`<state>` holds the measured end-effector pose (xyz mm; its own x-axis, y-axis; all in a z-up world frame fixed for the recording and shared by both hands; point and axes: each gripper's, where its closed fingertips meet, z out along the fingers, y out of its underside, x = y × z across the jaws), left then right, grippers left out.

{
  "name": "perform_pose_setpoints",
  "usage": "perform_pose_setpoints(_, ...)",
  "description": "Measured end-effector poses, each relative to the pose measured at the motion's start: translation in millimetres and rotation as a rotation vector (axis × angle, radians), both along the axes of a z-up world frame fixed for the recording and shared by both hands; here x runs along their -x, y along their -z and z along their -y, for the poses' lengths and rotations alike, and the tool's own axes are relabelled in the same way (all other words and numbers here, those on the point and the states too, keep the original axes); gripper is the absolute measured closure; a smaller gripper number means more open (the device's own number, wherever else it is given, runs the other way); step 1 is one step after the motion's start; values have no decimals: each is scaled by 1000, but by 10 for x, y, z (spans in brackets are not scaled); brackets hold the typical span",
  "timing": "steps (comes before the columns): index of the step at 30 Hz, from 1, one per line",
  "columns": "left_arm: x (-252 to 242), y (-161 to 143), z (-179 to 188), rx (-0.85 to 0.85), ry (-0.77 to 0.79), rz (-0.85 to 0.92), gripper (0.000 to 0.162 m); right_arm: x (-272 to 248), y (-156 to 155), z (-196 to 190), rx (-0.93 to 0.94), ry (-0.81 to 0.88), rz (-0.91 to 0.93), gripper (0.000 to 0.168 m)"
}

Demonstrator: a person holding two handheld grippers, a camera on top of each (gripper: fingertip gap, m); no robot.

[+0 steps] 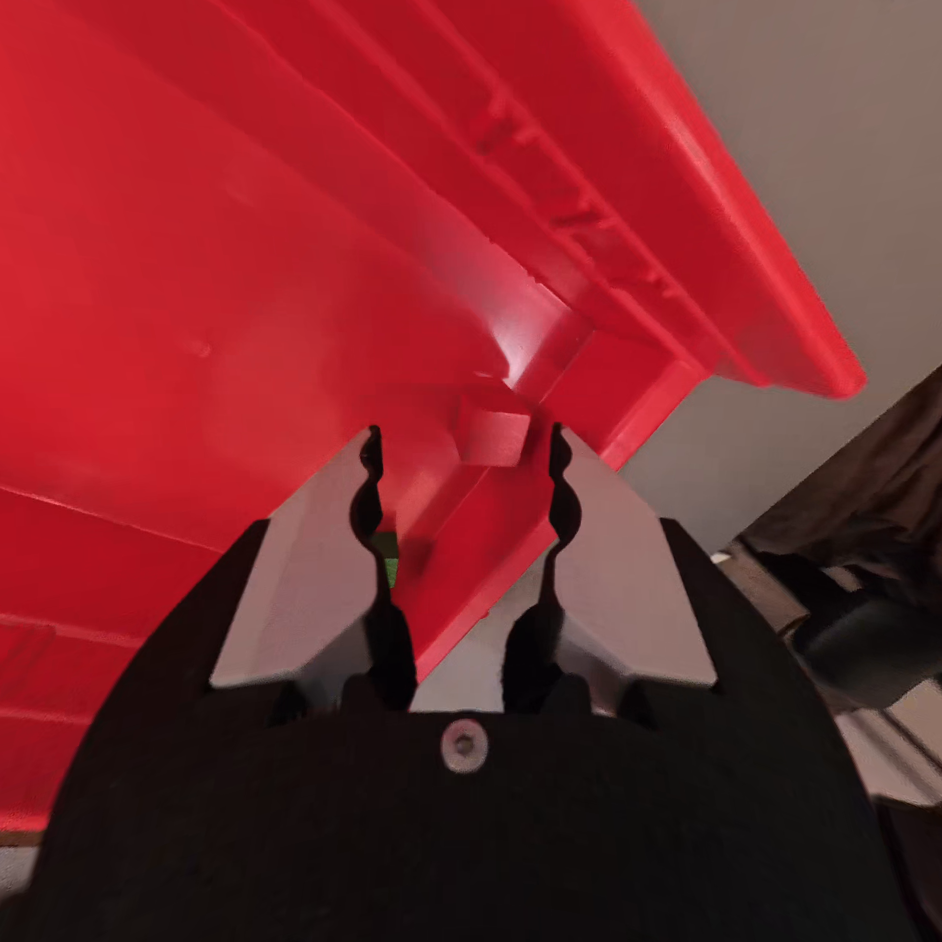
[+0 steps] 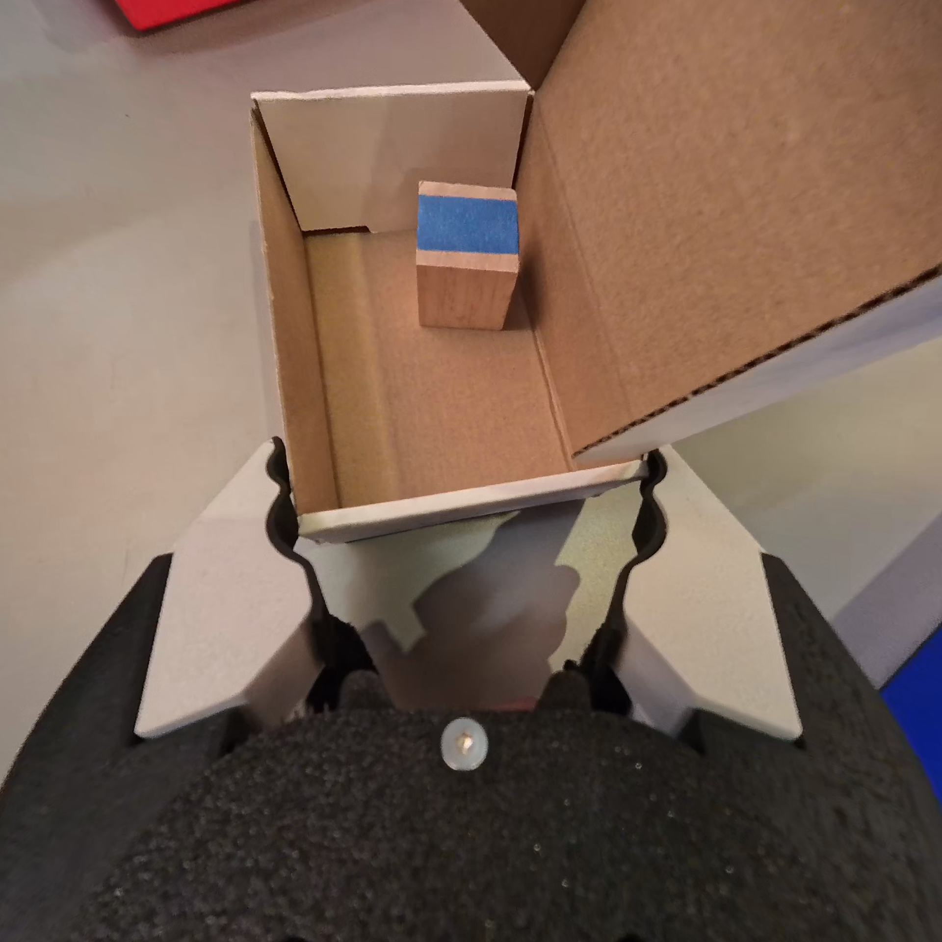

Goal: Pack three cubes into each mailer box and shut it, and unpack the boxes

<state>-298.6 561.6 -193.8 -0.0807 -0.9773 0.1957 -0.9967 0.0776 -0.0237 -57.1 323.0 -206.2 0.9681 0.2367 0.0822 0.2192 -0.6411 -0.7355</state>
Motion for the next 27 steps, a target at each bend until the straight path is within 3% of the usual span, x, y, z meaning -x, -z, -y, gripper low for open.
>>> perform_pose_setpoints(2,-34,7,-102,-46,-106,-6,107,2,0,1,-1,0,2,35)
perform_pose_setpoints(5,-109,-47,-130,-89,-209,33,106,3,-1,0,-4,-2,-3,35)
perform_pose_setpoints(10,-116,-75,-10,57,-703,-11,100,5,0,1,-2,-4,2,35)
perform_pose_setpoints(14,37,21,-81,-91,-797,-72,98,5,1,5,-1,-7,7,35)
perform_pose_setpoints(16,28,25,-34,-80,-839,-69,89,3,1,8,0,-7,6,34)
perform_pose_setpoints(24,-15,58,100,5,-938,-43,88,0,2,11,1,-12,6,34)
perform_pose_setpoints(25,1,79,108,6,-940,-52,97,0,2,11,0,-12,5,34)
perform_pose_setpoints(26,19,100,116,13,-942,-62,126,0,2,11,1,-12,6,34)
perform_pose_setpoints(27,20,117,135,44,-956,-67,135,-1,3,11,1,-13,6,35)
